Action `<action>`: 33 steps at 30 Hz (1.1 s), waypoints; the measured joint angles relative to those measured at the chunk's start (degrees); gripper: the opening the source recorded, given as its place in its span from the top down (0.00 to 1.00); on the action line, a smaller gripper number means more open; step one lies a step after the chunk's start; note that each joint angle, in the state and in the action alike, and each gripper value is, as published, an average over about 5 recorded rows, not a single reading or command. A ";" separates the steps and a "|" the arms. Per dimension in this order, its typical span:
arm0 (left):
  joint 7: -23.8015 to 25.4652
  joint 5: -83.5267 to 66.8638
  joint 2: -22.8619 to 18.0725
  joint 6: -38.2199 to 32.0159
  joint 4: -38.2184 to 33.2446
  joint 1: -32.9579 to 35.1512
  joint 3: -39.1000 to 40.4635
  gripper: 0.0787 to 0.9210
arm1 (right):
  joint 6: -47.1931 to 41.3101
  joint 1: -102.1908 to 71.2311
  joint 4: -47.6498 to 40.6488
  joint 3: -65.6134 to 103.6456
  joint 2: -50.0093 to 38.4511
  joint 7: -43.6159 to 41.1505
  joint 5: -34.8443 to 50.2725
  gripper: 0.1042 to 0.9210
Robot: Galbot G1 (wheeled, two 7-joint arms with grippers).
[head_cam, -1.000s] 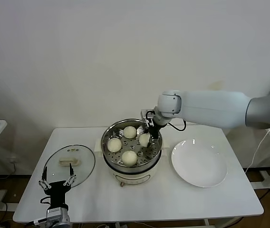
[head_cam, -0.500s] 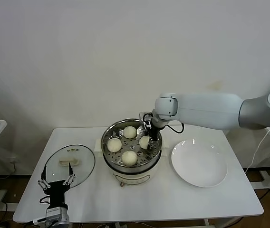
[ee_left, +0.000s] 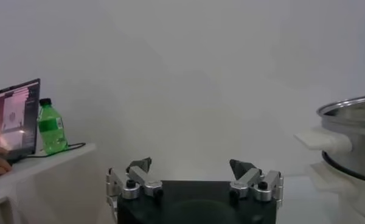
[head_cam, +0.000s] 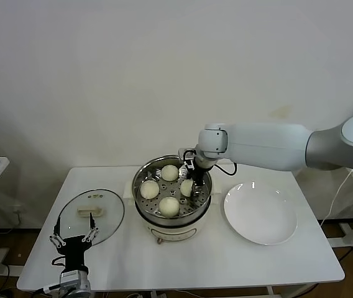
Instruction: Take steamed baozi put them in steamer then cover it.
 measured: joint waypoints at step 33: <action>-0.07 0.29 0.59 0.12 0.29 0.05 -0.14 0.12 | 0.59 4.59 1.62 2.93 -2.67 -0.39 0.69 0.12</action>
